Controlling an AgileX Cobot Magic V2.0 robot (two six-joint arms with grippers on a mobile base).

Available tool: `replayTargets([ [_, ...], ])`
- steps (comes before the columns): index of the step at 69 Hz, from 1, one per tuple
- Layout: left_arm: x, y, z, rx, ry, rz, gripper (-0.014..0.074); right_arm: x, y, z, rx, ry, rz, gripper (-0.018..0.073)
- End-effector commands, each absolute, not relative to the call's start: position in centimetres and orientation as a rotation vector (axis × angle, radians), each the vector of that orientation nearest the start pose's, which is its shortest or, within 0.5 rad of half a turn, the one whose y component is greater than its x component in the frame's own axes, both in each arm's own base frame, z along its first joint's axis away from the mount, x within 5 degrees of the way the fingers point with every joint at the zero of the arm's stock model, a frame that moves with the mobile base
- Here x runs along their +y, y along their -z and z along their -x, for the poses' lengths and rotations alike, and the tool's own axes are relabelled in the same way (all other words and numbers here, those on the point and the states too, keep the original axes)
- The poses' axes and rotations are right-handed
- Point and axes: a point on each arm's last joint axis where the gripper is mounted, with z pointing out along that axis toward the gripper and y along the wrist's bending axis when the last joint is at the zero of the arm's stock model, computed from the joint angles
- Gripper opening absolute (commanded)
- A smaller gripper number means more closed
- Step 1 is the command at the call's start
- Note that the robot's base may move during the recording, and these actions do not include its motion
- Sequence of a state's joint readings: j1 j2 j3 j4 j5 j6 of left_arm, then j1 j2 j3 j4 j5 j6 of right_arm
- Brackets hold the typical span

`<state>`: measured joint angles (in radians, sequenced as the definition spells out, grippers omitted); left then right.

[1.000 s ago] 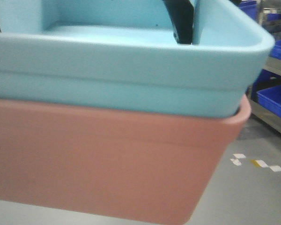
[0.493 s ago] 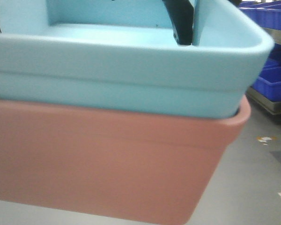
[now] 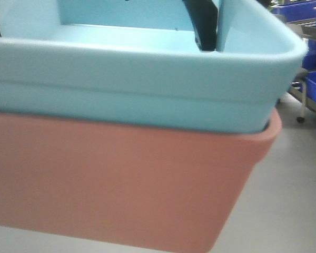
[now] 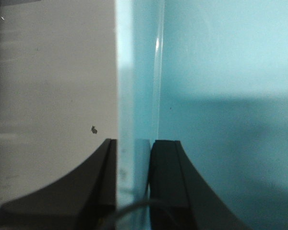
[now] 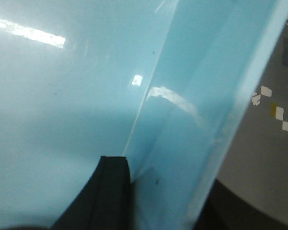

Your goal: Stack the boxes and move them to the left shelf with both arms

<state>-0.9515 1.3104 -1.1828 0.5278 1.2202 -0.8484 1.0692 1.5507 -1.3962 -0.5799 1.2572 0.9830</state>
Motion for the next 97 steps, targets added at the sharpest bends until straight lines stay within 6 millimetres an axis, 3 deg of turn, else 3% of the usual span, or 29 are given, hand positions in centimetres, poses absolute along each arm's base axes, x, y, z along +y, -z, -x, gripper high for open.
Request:
replayTargets([
  [1, -20.56, -36.82, -17.02, 2.369, 0.329, -0.331, -0.0012, 25.65, -36.28, -18.38, 2.434, -0.104, 0.230, 0.0057],
  [97, -20.56, -36.82, -17.02, 2.369, 0.329, -0.331, -0.0012, 25.57, -36.25, -18.35, 2.439, -0.093, 0.227, 0.0057],
])
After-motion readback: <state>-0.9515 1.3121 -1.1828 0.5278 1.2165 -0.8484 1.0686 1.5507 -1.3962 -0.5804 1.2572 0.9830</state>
